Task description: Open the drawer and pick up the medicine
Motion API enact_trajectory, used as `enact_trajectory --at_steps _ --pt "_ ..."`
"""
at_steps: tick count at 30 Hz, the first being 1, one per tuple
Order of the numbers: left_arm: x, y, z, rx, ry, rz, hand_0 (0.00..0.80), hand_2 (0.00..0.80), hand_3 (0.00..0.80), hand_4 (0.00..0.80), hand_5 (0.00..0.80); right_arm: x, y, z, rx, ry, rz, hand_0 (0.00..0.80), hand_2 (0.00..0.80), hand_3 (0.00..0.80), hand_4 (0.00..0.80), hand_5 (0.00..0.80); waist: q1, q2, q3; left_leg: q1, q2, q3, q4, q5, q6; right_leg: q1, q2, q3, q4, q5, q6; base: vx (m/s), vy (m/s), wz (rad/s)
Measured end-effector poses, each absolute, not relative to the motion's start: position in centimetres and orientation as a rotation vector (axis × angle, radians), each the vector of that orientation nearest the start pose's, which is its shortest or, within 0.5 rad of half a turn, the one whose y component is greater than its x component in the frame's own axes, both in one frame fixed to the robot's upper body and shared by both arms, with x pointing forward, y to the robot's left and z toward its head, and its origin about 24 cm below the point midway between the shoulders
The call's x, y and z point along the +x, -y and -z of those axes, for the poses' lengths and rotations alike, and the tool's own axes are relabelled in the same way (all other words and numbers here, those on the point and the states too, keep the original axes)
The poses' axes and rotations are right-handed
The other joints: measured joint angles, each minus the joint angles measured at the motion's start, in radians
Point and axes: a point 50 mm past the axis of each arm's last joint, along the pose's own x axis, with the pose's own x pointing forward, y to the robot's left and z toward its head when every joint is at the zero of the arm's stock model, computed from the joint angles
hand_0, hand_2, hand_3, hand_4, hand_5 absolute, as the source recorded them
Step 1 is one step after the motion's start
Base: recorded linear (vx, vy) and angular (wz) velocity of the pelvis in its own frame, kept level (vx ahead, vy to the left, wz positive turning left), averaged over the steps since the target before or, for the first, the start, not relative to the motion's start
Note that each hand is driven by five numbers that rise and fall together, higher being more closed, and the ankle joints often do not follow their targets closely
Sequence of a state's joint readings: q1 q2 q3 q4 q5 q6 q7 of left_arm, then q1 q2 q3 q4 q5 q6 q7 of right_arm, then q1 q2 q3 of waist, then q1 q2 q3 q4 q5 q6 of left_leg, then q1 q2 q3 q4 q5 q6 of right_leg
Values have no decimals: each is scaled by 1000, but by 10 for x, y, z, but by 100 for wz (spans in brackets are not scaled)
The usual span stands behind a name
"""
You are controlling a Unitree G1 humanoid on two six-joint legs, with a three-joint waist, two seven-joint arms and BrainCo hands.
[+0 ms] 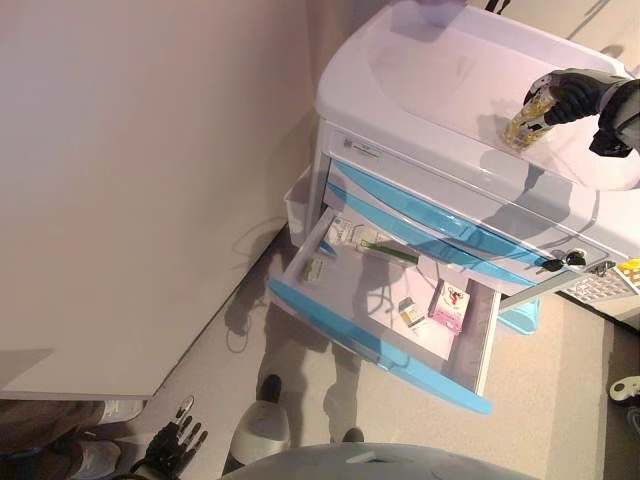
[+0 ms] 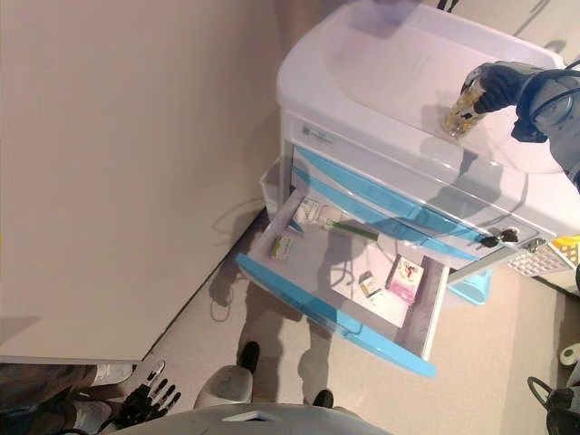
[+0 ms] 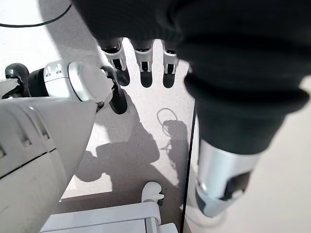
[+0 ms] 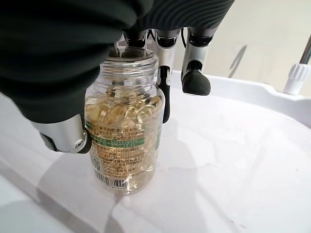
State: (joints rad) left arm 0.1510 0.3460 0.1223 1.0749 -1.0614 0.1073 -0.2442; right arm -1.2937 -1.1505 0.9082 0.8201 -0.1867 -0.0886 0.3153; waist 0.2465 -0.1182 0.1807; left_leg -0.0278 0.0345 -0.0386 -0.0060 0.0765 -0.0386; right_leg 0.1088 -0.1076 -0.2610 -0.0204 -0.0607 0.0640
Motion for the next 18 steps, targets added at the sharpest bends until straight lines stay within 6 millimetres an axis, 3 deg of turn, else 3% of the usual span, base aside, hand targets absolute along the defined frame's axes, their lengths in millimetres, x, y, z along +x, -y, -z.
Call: enact_trajectory --at_steps 5,7,12,18 --pt "66 -292 139 -812 -856 -643 0 0 0 0 0 366 320 -291 -1596 -170 15 800 800 800 800 800 10 3 3 -3 -1 -13 1 1 -2 -1 1 -4 1 0 0 -11 -15 2" --pt "67 -293 138 -811 -852 -638 0 0 0 0 0 366 324 -292 -1598 -180 41 0 0 0 0 0 15 6 6 -8 -2 -17 1 3 -2 -4 0 -8 1 0 0 -22 -19 6" --pt "67 -293 138 -813 -850 -633 0 0 0 0 0 364 332 -295 -1602 -202 117 0 0 0 0 0 25 8 17 -23 -3 -28 1 8 -3 -13 1 -19 3 0 0 -3 -11 6" --pt "70 -292 138 -817 -847 -625 0 0 0 0 0 365 327 -299 -1610 -192 98 0 0 0 0 0 20 6 19 -22 -3 -35 0 7 -3 -15 1 -19 2 0 0 1 1 0"
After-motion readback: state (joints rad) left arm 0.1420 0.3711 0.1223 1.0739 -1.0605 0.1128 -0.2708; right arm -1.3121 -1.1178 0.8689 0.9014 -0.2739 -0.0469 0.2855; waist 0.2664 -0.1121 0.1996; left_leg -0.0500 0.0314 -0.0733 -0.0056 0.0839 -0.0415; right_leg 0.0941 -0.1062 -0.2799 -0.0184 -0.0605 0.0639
